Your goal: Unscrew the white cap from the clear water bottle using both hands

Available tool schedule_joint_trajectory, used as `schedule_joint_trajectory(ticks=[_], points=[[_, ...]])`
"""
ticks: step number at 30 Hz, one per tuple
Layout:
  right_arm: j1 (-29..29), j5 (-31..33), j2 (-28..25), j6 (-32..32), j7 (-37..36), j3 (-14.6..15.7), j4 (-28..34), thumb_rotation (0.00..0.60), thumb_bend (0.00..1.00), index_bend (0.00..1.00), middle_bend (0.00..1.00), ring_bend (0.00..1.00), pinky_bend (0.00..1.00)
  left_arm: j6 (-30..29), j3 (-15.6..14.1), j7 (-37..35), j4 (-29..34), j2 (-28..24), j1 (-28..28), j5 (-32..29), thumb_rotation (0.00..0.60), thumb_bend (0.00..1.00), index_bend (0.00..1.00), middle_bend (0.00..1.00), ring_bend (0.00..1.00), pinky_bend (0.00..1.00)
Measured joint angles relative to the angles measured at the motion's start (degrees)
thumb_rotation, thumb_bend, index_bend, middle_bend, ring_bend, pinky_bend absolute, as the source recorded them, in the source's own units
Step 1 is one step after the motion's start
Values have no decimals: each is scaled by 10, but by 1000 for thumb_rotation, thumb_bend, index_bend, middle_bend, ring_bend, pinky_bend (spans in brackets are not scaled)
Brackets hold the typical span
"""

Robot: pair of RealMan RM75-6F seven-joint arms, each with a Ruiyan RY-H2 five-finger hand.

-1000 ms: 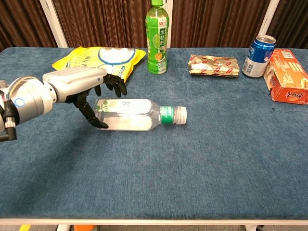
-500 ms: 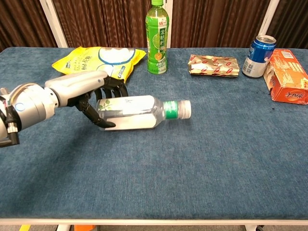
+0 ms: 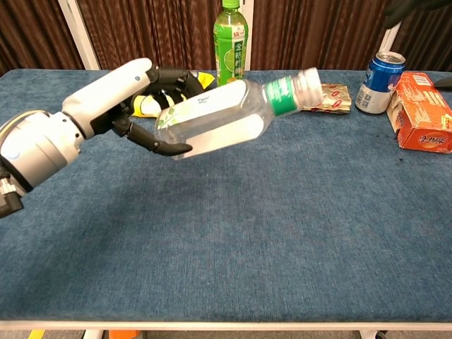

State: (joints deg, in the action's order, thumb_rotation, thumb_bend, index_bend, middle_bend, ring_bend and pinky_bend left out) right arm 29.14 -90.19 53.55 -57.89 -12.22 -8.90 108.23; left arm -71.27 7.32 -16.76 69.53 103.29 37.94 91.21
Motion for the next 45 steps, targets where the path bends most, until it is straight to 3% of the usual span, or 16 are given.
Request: schedule_joint_trajectory(ticks=[17,45], points=[[51,60,43,46,55,-8,12,600,71,272,56,0,0,-8,16,21,25,12,10,-15,600,353,488,500,388,420],[60,36,29,35,32,9,34,600,71,272,66,0,0,2,12,28,22,17,15,-27,600,352,488,500,388,419]])
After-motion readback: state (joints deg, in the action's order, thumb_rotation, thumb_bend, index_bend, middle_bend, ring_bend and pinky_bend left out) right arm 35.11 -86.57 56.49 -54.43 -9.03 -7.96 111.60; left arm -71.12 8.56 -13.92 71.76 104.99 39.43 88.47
